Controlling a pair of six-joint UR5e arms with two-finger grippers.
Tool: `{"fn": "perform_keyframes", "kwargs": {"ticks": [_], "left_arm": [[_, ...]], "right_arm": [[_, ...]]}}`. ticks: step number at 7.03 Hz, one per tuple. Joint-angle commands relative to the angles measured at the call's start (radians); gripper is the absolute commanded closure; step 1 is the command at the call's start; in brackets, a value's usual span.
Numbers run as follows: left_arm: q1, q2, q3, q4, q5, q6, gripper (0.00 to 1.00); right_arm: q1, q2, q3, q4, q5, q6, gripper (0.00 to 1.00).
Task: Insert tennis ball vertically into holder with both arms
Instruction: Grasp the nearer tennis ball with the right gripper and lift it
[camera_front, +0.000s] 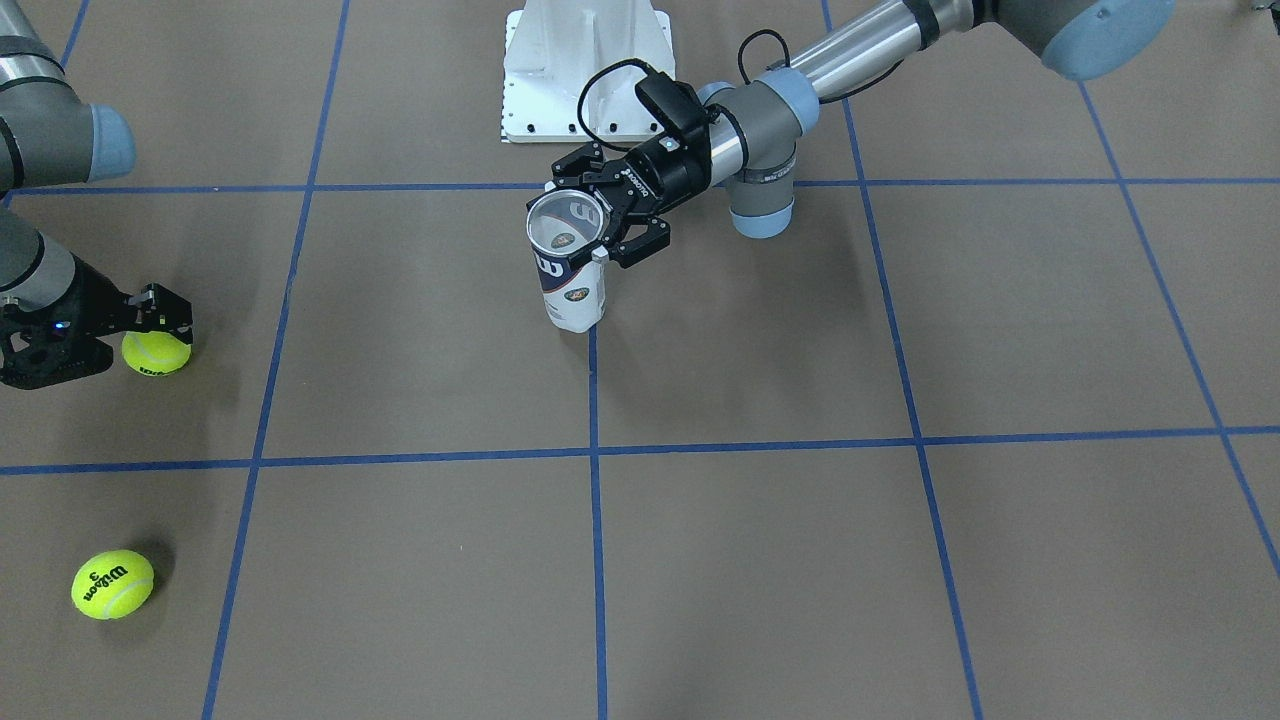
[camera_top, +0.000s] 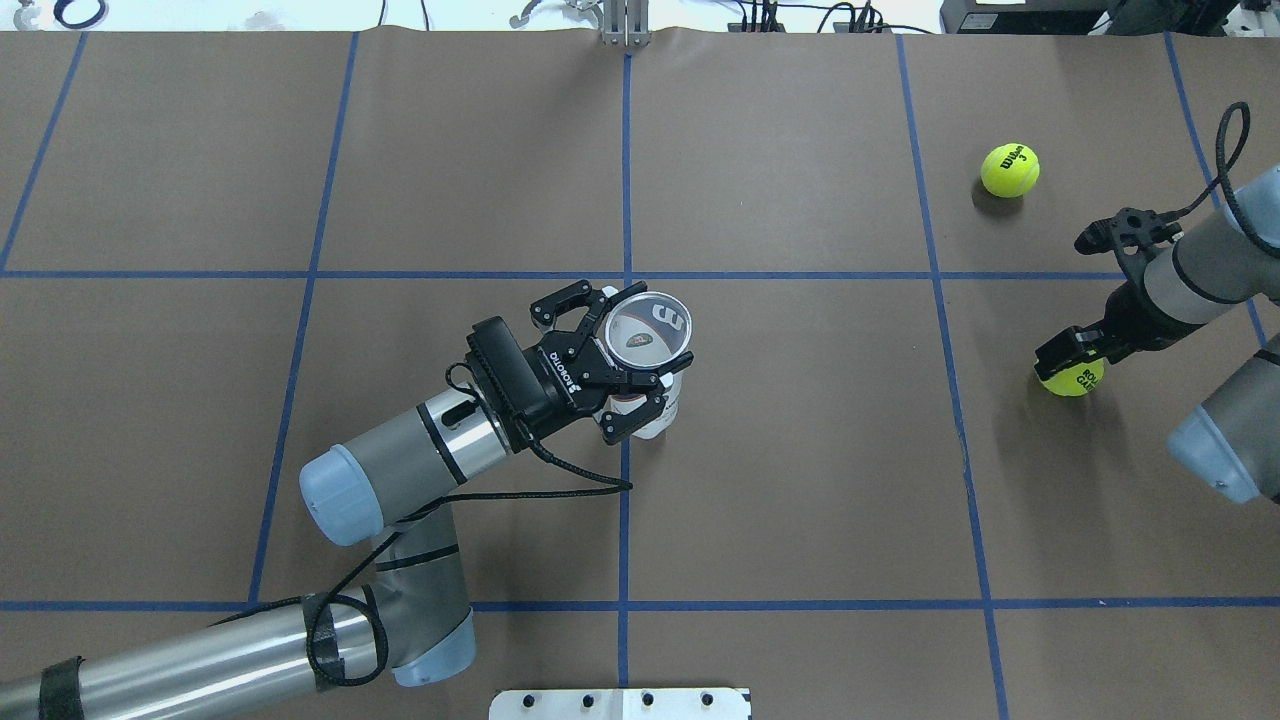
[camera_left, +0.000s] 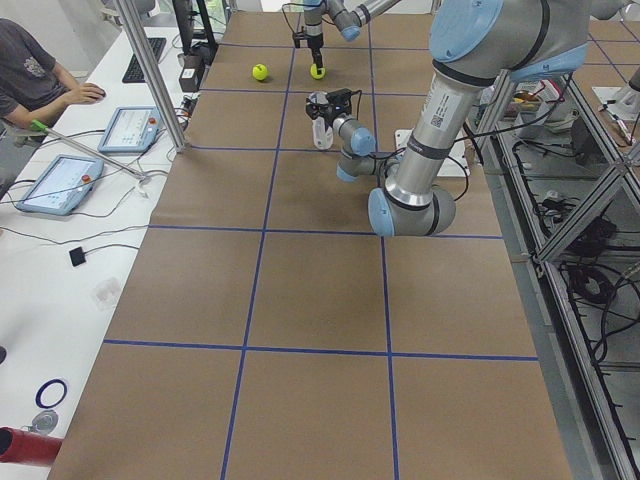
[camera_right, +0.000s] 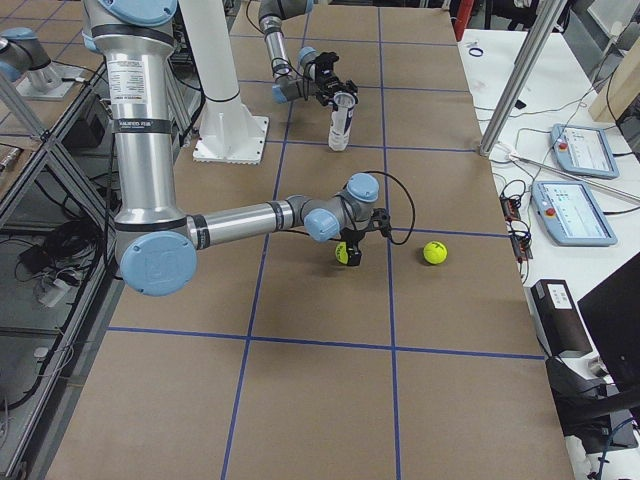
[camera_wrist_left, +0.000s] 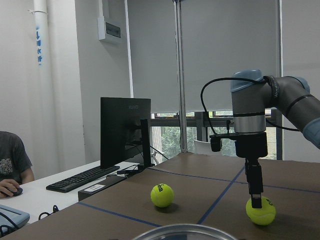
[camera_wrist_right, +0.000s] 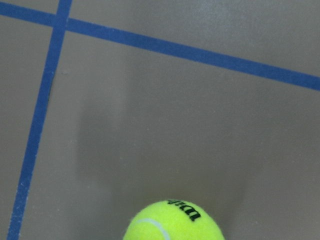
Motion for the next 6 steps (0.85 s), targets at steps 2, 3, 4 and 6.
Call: {"fn": "perform_keyframes", "kwargs": {"ticks": [2, 3, 4, 6], "left_arm": [[0.0, 0.001, 0.001, -0.002, 0.0, -0.001, 0.19], [0.0, 0.003, 0.001, -0.002, 0.0, -0.001, 0.19], [0.002, 0.003, 0.003, -0.002, 0.0, 0.001, 0.19], [0.002, 0.001, 0.004, -0.002, 0.002, 0.001, 0.19]], "right_arm": [[-0.014, 0.0, -0.008, 0.0, -0.006, 0.005, 0.56], [-0.014, 0.009, -0.011, -0.002, -0.005, 0.008, 1.0], [-0.014, 0.014, -0.001, -0.002, 0.001, 0.039, 1.0], [-0.012, 0.031, 0.04, -0.003, 0.004, 0.07, 1.0]]}}
